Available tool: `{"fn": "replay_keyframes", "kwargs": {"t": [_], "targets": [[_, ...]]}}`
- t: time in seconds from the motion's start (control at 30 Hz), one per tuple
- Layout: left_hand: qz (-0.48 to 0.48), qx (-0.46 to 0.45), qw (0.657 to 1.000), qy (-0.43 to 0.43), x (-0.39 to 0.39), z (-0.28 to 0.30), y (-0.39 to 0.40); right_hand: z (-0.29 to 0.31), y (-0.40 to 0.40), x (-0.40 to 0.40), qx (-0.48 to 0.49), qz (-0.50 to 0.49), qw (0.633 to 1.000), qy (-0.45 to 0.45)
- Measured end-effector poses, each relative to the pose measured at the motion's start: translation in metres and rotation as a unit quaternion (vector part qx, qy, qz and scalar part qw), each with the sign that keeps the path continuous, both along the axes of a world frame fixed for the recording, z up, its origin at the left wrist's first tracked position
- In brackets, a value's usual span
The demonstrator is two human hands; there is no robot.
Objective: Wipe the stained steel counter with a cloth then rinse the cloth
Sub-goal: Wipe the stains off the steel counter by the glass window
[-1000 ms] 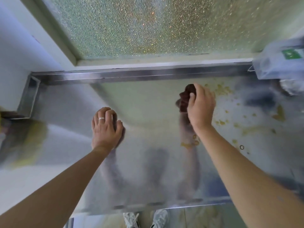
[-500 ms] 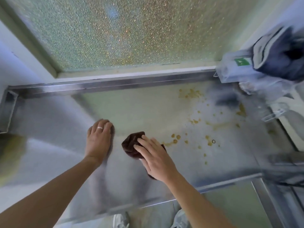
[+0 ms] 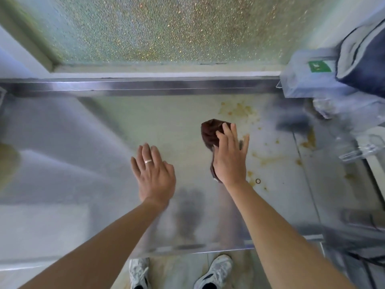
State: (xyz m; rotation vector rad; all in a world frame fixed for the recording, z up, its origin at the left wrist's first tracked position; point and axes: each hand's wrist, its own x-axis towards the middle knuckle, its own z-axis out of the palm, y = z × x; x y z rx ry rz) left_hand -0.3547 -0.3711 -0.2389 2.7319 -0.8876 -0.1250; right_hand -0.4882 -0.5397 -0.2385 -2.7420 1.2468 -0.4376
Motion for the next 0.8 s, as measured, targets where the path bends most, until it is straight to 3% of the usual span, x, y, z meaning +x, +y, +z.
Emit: {"fn": "replay_keyframes", "kwargs": {"t": [0.1, 0.23, 0.33, 0.43, 0.57, 0.67, 0.8], "targets": [[-0.005, -0.01, 1.0, -0.017, -0.001, 0.004, -0.002, 0.015, -0.03, -0.006, 0.002, -0.029, 1.0, 0.012], [-0.146, -0.018, 0.989, -0.022, -0.006, 0.013, -0.002, 0.054, -0.04, -0.022, 0.017, -0.024, 0.999, -0.039], [-0.19, -0.028, 0.981, -0.036, -0.001, 0.02, -0.007, 0.076, -0.009, -0.033, -0.004, -0.008, 0.997, -0.079], [-0.18, -0.071, 0.98, -0.049, 0.01, 0.024, -0.021, 0.062, 0.044, -0.042, 0.031, 0.084, 0.995, -0.038], [-0.125, -0.064, 0.99, 0.004, 0.02, 0.019, -0.062, 0.02, 0.053, -0.049, 0.093, 0.258, 0.962, 0.014], [-0.096, -0.037, 0.994, 0.036, 0.028, 0.008, -0.088, 0.003, 0.026, -0.033, 0.097, 0.268, 0.958, 0.016], [-0.082, -0.027, 0.996, 0.026, 0.031, 0.002, -0.093, 0.0, -0.026, 0.009, 0.083, 0.186, 0.979, 0.031]]}}
